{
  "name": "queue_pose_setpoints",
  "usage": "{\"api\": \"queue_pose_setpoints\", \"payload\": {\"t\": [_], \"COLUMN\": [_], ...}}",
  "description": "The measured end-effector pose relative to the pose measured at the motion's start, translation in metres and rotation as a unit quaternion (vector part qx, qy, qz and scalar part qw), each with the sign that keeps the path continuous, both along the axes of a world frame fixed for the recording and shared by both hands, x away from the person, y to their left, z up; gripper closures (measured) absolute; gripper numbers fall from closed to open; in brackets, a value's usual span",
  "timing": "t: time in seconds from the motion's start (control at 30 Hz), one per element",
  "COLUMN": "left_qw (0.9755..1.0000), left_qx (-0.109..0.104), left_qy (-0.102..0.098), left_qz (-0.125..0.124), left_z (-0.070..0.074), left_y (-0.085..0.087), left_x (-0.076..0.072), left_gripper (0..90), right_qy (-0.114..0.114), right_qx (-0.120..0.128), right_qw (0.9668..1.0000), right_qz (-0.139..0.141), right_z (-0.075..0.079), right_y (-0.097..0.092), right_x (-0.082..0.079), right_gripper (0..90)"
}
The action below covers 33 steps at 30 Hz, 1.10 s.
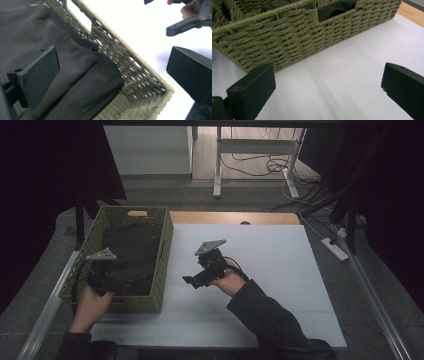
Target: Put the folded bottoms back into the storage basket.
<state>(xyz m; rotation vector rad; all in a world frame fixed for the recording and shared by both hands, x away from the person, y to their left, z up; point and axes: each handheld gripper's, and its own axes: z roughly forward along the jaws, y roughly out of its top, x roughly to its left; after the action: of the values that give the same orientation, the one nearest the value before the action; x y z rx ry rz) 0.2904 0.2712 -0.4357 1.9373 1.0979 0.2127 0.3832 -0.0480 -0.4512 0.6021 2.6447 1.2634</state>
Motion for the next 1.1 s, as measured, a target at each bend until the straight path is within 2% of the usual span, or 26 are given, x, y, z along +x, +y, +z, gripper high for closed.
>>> {"api": "queue_pose_setpoints", "payload": {"t": [0.2, 0.33, 0.43, 0.53, 0.63, 0.77, 0.97, 1.1], "left_qw": [0.9999, 0.9999, 0.9999, 0.9994, 0.9991, 0.9987, 0.9985, 0.9984], "left_qx": [0.010, 0.012, 0.010, 0.020, 0.009, 0.011, 0.019, 0.019], "left_qy": [0.001, -0.004, -0.009, -0.017, -0.021, -0.022, -0.009, 0.000], "left_qz": [-0.008, -0.003, 0.005, 0.024, 0.037, 0.044, 0.051, 0.053], "left_z": [0.000, 0.001, 0.000, -0.002, -0.005, -0.008, -0.018, -0.028], "left_y": [-0.005, -0.004, -0.001, 0.002, 0.007, 0.009, 0.010, 0.013], "left_x": [-0.016, -0.028, -0.039, -0.051, -0.062, -0.076, -0.095, -0.100], "left_gripper": [0.0, 0.0, 0.0, 0.0, 0.0, 0.0, 0.0, 0.0], "right_qy": [0.004, 0.003, 0.001, 0.002, 0.002, 0.002, 0.002, 0.002], "right_qx": [-0.002, -0.001, -0.002, -0.005, -0.007, -0.010, -0.013, -0.015], "right_qw": [1.0000, 1.0000, 1.0000, 1.0000, 0.9999, 0.9999, 0.9999, 0.9999], "right_qz": [0.004, 0.005, 0.006, 0.007, 0.008, 0.006, 0.003, 0.002], "right_z": [-0.003, -0.005, -0.006, -0.007, -0.008, -0.010, -0.012, -0.014], "right_y": [-0.003, -0.005, -0.007, -0.008, -0.011, -0.014, -0.018, -0.019], "right_x": [-0.002, -0.005, -0.007, -0.008, -0.010, -0.012, -0.012, -0.012], "right_gripper": [0.0, 0.0, 0.0, 0.0, 0.0, 0.0, 0.0, 0.0]}}
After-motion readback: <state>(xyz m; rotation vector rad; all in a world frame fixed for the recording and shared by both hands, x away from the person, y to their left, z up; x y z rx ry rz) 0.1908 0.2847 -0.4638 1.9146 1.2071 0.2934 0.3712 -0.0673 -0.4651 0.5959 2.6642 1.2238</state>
